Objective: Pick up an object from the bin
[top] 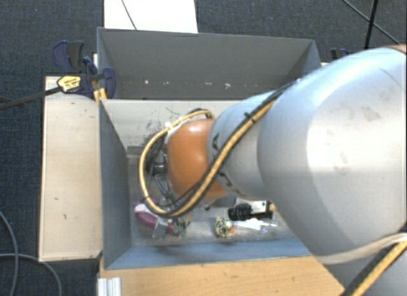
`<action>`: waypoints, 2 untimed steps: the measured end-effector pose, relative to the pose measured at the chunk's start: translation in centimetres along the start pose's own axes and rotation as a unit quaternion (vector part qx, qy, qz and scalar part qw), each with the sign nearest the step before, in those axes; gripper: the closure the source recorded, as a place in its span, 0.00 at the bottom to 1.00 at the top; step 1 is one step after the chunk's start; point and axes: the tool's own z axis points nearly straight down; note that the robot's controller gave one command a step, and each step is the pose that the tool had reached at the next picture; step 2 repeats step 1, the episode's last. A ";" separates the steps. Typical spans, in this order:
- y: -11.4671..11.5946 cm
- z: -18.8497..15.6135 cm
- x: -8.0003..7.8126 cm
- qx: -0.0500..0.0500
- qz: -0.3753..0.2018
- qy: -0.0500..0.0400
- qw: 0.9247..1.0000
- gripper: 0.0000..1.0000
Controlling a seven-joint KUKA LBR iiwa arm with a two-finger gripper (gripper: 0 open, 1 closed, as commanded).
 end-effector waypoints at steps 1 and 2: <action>0.2 -8.5 -0.3 -0.001 -0.001 0.000 1.000 1.00; 0.2 -8.5 -0.3 -0.001 -0.001 0.000 1.000 1.00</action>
Offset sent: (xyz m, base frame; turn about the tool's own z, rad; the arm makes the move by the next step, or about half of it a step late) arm -0.0001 0.0000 0.0801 0.0000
